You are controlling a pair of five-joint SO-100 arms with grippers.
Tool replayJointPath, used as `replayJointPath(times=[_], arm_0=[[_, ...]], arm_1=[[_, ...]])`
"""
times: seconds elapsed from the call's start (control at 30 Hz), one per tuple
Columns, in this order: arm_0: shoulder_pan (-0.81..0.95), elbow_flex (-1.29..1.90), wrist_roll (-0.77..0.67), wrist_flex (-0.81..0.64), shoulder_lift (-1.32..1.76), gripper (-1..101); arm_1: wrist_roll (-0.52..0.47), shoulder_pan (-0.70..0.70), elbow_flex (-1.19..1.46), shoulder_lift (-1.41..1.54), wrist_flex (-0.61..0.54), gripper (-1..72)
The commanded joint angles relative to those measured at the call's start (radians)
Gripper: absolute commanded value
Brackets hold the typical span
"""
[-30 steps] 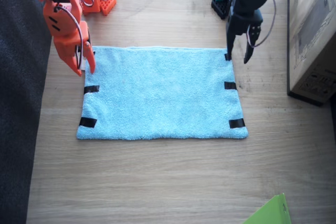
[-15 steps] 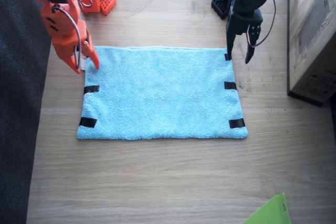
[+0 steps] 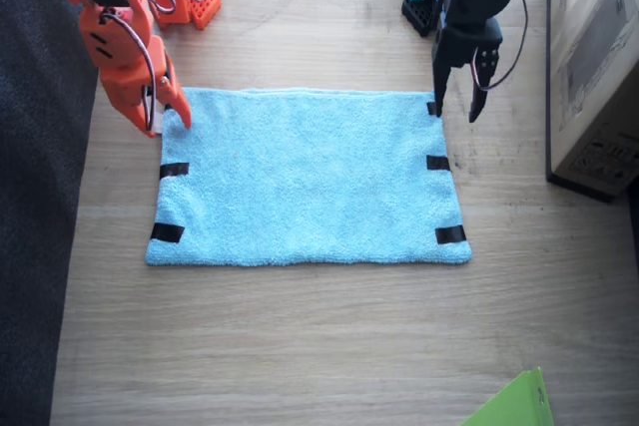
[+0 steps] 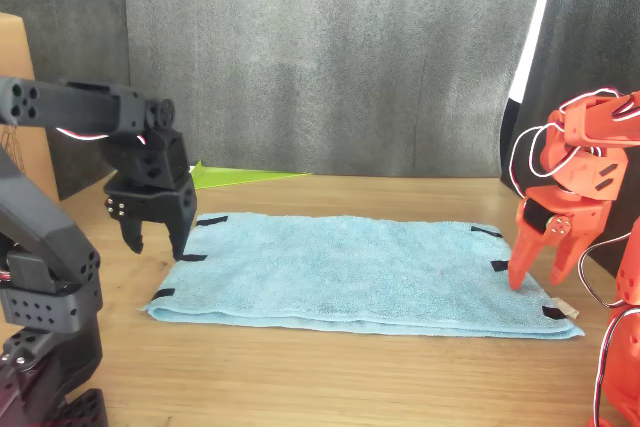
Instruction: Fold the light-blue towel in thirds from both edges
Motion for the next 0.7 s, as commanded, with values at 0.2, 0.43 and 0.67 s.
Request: replayJointPath(times=[0.2, 0.43, 0.67], arm_0=[[0.014, -0.015, 0.008, -0.006, -0.044, 31], [0.003, -0.043, 0.008, 0.025, -0.087, 31], [-0.005, -0.069, 0.011, 0.055, -0.137, 30]], arm_1=[[0.003, 0.003, -0.025, -0.006, -0.011, 30.6], [0.003, 0.003, -0.02, -0.017, -0.017, 30.5], [0.003, 0.006, -0.023, -0.031, -0.015, 30.3]])
